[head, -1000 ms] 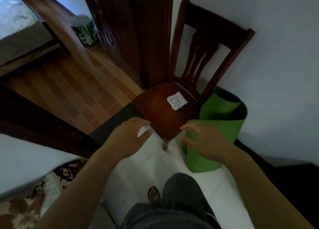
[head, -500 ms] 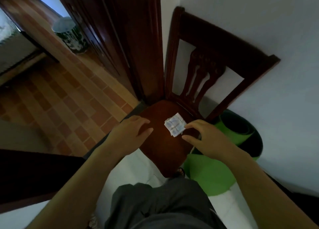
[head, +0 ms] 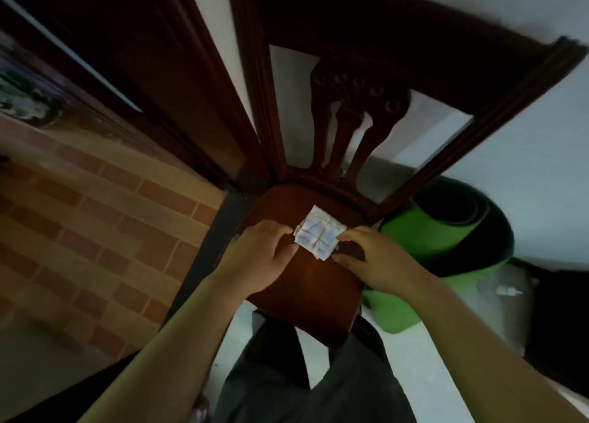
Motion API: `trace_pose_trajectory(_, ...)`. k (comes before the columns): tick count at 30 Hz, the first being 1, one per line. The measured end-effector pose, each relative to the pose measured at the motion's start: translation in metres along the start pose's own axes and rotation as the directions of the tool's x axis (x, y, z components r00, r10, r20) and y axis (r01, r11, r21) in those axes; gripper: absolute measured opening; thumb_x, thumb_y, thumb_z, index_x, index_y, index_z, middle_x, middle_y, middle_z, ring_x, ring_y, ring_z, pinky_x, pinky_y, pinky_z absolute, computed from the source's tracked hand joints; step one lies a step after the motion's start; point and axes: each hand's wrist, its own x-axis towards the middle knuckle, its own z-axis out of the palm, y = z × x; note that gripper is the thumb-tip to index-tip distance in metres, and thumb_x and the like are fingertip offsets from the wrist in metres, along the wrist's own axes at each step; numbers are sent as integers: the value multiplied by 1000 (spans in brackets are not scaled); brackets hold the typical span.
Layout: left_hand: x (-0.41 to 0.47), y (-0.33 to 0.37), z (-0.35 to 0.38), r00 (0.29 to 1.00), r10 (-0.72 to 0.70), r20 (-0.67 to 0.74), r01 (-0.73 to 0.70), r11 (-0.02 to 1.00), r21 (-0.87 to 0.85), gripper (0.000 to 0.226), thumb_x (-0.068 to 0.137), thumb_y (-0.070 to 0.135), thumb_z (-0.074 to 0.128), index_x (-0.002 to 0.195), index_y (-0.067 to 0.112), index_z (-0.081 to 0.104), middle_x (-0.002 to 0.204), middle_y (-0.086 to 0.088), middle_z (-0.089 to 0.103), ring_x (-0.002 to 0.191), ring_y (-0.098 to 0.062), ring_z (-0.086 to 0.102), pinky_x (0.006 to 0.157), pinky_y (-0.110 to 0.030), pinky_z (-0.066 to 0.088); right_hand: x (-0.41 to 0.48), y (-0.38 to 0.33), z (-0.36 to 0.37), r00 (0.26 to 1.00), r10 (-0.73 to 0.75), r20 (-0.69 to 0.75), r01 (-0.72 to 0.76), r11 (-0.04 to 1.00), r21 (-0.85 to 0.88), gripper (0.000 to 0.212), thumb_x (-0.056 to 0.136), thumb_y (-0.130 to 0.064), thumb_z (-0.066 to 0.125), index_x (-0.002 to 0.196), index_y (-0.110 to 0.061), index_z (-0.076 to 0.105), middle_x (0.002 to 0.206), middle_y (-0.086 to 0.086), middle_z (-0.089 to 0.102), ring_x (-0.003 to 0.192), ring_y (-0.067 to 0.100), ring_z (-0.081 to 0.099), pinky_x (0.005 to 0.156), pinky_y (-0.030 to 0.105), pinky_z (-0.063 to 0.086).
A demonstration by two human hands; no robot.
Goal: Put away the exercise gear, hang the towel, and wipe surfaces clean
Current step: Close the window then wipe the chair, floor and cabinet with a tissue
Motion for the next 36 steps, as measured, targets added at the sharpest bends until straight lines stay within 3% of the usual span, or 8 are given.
trace_pose_trajectory(6, 83, -45, 34, 995, 54, 80, -57, 998, 33, 45, 94, 49, 38, 133, 28, 41, 136, 4, 45, 123, -14, 45, 103, -47, 38, 74, 33, 60, 984, 121, -130, -112, 991, 78, 35, 87, -34, 62, 115, -13, 60, 117, 1, 57, 97, 7, 52, 76, 11, 36)
trace_pose_trajectory(11, 148, -98, 87, 993, -27, 118, 23, 999, 38, 46, 94, 49, 38, 134, 28, 40, 140, 2, 42, 126, -17, 42, 105, -48, 37, 140, 72, 126, 957, 229, -180, -219, 973, 70, 50, 85, -54, 52, 127, -27, 49, 137, 0, 44, 126, 22, 40, 97, 43, 44)
trace_pose_trajectory(13, 168, -114, 111, 993, -64, 99, 58, 996, 65, 47, 94, 48, 39, 136, 28, 38, 145, 1, 36, 133, -19, 35, 109, -50, 32, 158, 86, 146, 934, 261, -245, -251, 965, 72, 54, 87, -53, 52, 135, -30, 42, 148, 1, 30, 136, 23, 26, 105, 47, 35)
trace_pose_trajectory(16, 191, -132, 147, 995, -98, 35, 94, 990, 107, 52, 95, 46, 39, 143, 26, 30, 154, 0, 19, 143, -22, 14, 114, -51, 18, 181, 108, 170, 916, 194, -352, -207, 978, 2, 59, 85, -56, 49, 139, -34, 38, 155, 1, 17, 143, 23, 13, 112, 48, 23)
trace_pose_trajectory(24, 226, -175, 214, 996, -64, 64, 50, 981, 189, 64, 95, 51, 30, 148, 31, 1, 157, 0, -16, 144, -25, -11, 114, -50, 10, 220, 147, 214, 954, 259, -149, -292, 917, -271, 77, 81, -74, 31, 144, -46, -5, 152, -8, -29, 142, 27, -18, 106, 66, -3)
trace_pose_trajectory(27, 225, -182, 221, 998, -35, 53, 23, 977, 213, 64, 94, 52, 29, 148, 33, -1, 156, 2, -19, 144, -24, -14, 114, -50, 7, 223, 154, 222, 954, 263, -142, -295, 906, -304, 79, 81, -76, 27, 143, -46, -10, 151, -6, -30, 142, 27, -20, 104, 66, -6)
trace_pose_trajectory(32, 226, -185, 226, 999, -30, 34, 22, 975, 221, 64, 95, 52, 27, 148, 34, -3, 156, 2, -20, 143, -23, -16, 114, -51, 4, 214, 156, 226, 956, 228, -187, -280, 900, -333, 79, 81, -75, 28, 146, -42, -2, 156, -3, -18, 144, 27, -9, 106, 65, -3)
trace_pose_trajectory(36, 226, -187, 231, 1000, -27, 2, 26, 978, 207, 63, 94, 51, 27, 148, 34, 1, 157, 2, -17, 143, -22, -15, 113, -52, 3, 217, 149, 229, 950, 245, -193, -297, 899, -320, 84, 78, -77, 30, 144, -43, -9, 153, -2, -28, 142, 29, -14, 103, 68, -4)
